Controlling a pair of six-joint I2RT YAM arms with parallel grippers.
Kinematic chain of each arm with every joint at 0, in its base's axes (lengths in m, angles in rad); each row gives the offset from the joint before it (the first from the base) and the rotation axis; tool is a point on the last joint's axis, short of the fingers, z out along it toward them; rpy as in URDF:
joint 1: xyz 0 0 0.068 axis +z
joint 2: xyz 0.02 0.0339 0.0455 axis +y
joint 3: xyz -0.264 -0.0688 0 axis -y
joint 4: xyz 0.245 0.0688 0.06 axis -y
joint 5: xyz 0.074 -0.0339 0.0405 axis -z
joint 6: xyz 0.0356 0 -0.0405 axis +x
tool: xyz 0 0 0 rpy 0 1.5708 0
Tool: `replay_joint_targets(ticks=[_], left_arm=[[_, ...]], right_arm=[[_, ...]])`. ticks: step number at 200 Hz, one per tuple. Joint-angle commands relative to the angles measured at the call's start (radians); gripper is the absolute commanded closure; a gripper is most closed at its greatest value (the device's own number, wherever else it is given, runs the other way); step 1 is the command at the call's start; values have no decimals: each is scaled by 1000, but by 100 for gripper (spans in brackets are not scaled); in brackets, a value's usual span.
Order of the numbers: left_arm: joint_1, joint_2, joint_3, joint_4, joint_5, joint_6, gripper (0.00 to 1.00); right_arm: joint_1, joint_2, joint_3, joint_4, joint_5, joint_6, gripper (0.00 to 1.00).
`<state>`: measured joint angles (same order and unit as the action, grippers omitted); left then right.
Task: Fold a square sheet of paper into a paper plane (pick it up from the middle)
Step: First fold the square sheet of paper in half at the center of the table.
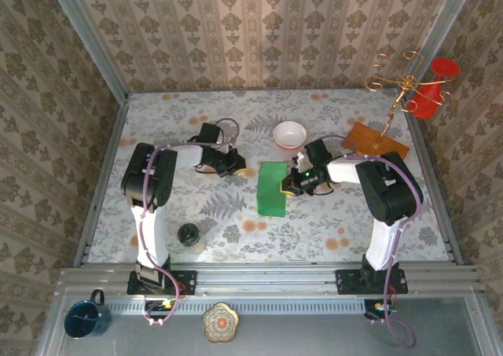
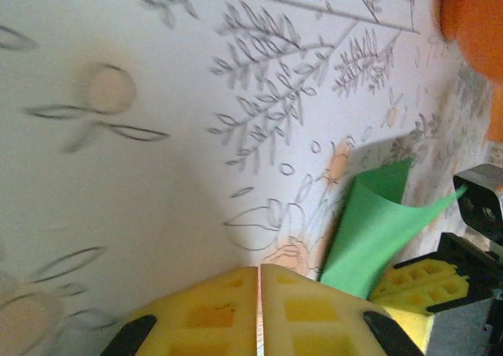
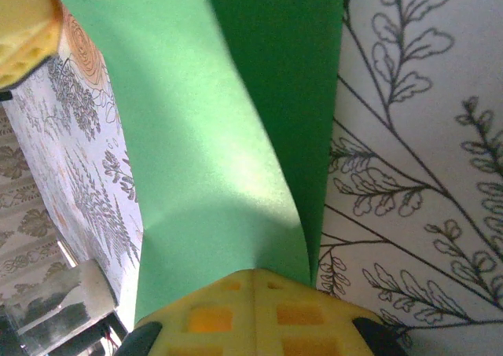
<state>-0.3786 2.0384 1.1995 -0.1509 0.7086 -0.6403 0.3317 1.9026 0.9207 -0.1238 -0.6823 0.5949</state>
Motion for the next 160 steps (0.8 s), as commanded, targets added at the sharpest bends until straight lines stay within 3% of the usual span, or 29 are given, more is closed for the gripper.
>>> replay_joint_targets(ticks=[1,43,70,108,160], left_arm=[[-54,-81,10,-47,-17,29,88],[-185,-31,70,-7,-1,-20,88],[-200,50,134,-27,-15,-22,88],[-160,131,193,-57,-23,-4,88],[-20,172,210,-58,-58,32,89]], right_arm=[[20,165,-85,-166,348,-3,94],[20,168,-80,-166,344,-6,95],[20,166,-86,-156,341,-6,94],[20,164,-91,-156,348,-3,94],[20,157,-95,-140,358,0,94]])
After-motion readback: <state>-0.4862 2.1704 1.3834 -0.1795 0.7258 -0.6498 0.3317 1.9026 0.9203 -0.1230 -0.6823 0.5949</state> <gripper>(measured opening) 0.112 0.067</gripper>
